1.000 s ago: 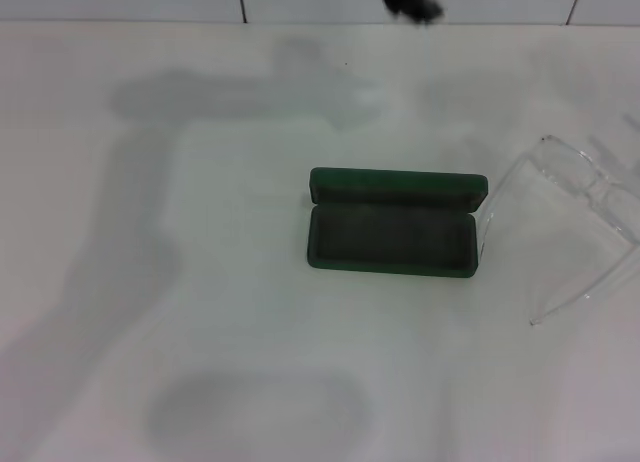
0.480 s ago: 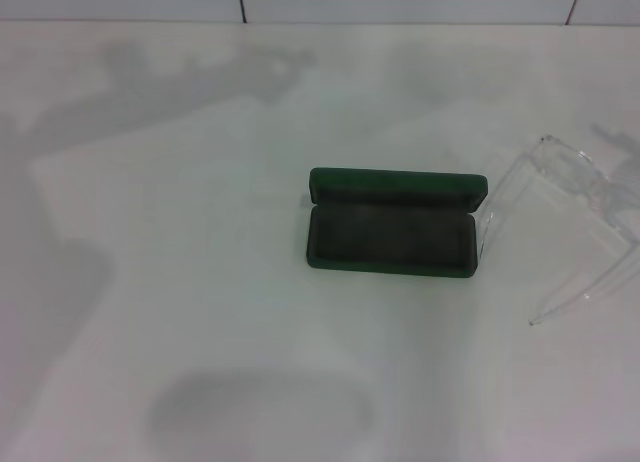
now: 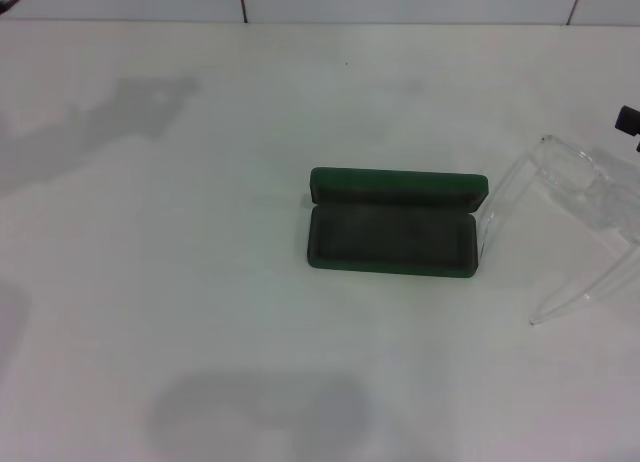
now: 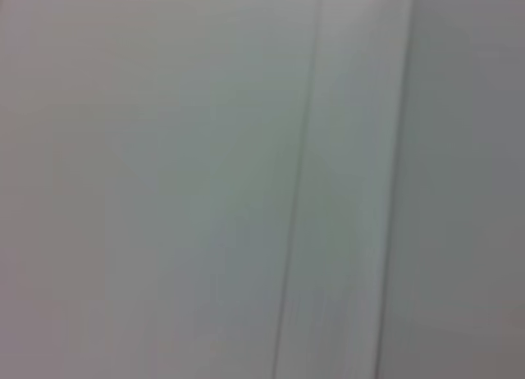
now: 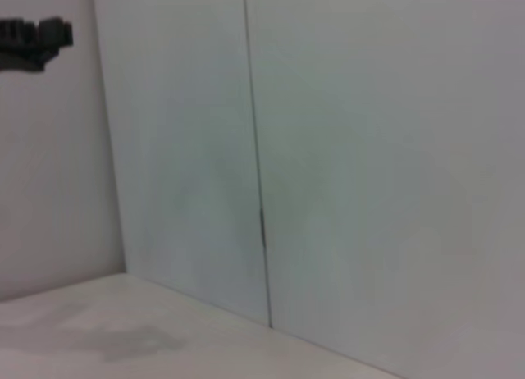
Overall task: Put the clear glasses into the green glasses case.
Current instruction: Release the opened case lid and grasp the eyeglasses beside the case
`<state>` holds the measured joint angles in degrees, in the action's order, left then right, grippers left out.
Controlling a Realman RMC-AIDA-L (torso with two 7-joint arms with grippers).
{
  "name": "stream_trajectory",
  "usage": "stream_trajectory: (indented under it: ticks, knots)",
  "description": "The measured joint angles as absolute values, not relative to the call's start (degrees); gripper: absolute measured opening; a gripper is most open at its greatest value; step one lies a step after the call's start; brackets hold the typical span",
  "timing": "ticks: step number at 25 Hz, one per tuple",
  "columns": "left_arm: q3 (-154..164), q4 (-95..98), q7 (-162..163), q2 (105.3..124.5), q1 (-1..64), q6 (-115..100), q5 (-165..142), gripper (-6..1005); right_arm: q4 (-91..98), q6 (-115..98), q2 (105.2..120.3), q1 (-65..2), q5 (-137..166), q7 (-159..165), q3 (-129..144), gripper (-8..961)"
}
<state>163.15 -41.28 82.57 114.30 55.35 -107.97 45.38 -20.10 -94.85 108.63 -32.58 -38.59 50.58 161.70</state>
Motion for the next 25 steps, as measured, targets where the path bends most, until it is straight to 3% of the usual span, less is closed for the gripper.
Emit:
stream_trajectory:
  ticks: [7,13,20,25]
  knots:
    - [163.18,-37.08,81.78,110.83,47.21,-112.98,46.19,68,-23.37,-98.72,108.86,-32.34,-38.77,52.87,161.61,575]
    - [163.21,-37.00,78.31,110.89,43.54,-114.59,43.26,69,-27.84,-102.96,109.45,-32.93,-37.25,57.95,161.74,539]
    - [163.22,-37.22,73.18,111.31,41.71,-114.64,38.64,69,-34.59,-108.57,109.03,-36.07,-31.00,67.75,161.80,529]
    - [163.21,-37.34,70.98,111.34,41.68,-114.52,37.70,69,-42.94,-114.46,110.82,-39.91,-24.80,73.77,161.87,511]
